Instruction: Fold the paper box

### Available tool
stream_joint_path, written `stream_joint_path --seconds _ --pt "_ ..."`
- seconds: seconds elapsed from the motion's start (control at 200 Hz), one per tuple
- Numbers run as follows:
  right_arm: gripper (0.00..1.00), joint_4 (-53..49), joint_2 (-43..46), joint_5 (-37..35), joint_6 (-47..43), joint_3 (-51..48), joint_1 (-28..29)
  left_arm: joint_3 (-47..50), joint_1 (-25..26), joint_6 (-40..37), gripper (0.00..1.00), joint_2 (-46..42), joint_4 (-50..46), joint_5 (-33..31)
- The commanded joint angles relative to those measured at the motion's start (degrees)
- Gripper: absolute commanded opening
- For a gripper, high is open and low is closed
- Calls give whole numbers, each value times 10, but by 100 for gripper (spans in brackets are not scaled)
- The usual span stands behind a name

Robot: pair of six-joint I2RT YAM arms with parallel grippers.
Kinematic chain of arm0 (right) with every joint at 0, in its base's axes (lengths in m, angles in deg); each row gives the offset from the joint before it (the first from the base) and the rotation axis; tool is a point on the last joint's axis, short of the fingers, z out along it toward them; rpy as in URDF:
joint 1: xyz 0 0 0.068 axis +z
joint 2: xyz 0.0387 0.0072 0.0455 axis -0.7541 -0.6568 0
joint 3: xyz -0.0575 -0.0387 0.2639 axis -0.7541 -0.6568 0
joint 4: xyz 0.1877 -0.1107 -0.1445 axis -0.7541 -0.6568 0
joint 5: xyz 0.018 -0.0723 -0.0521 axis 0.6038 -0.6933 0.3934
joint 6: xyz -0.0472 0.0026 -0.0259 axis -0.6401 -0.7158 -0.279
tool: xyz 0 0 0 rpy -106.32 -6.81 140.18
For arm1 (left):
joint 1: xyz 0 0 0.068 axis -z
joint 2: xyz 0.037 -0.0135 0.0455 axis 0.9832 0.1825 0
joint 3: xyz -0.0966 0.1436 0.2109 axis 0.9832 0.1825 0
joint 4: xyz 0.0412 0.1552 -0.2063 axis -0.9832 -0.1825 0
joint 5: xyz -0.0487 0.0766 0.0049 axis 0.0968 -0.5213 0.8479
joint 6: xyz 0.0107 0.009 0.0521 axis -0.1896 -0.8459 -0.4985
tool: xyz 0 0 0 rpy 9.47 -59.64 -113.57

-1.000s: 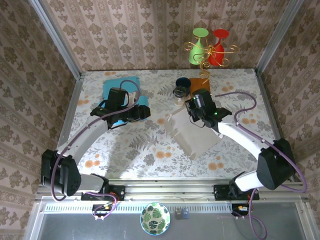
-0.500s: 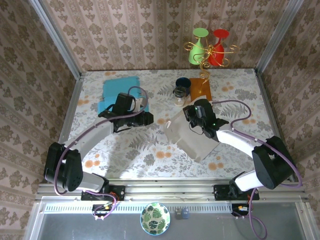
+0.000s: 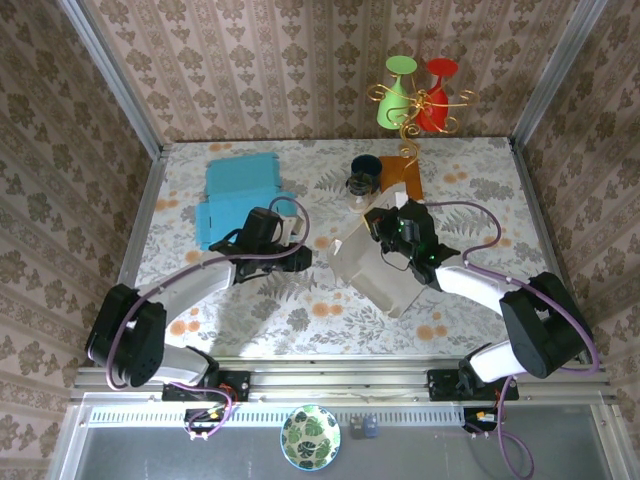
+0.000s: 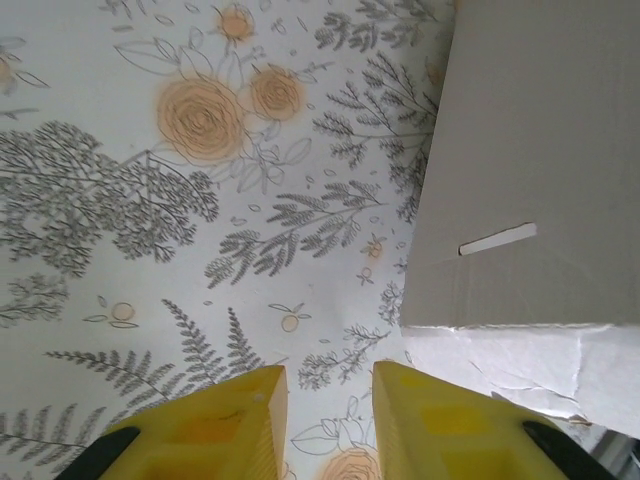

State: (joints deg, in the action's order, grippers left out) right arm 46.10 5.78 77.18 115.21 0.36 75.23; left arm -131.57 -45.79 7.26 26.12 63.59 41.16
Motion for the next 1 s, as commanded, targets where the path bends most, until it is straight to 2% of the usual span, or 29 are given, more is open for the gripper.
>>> stream_joint_path --seconds 0.0,0.185,0.28,0.375,0.555,0.77,0.995 --pt "0 25 6 7 -9 23 -1 7 -3 -13 29 -28 15 -34" --pt "0 77 -11 25 -16 -24 -10 18 -6 -35 28 -33 31 -12" --pt "0 133 -30 42 -12 -51 -20 47 -6 -51 23 -37 84 26" --pt "0 172 -43 52 -6 -63 -29 72 1 -67 23 -38 122 39" --pt "0 197 -63 65 -9 -77 -30 81 25 -100 23 -21 155 33" --pt "0 181 -53 60 -18 -93 -33 92 50 -128 26 -1 211 24" --pt "0 182 -54 61 -21 -113 -38 93 72 -160 26 19 227 25"
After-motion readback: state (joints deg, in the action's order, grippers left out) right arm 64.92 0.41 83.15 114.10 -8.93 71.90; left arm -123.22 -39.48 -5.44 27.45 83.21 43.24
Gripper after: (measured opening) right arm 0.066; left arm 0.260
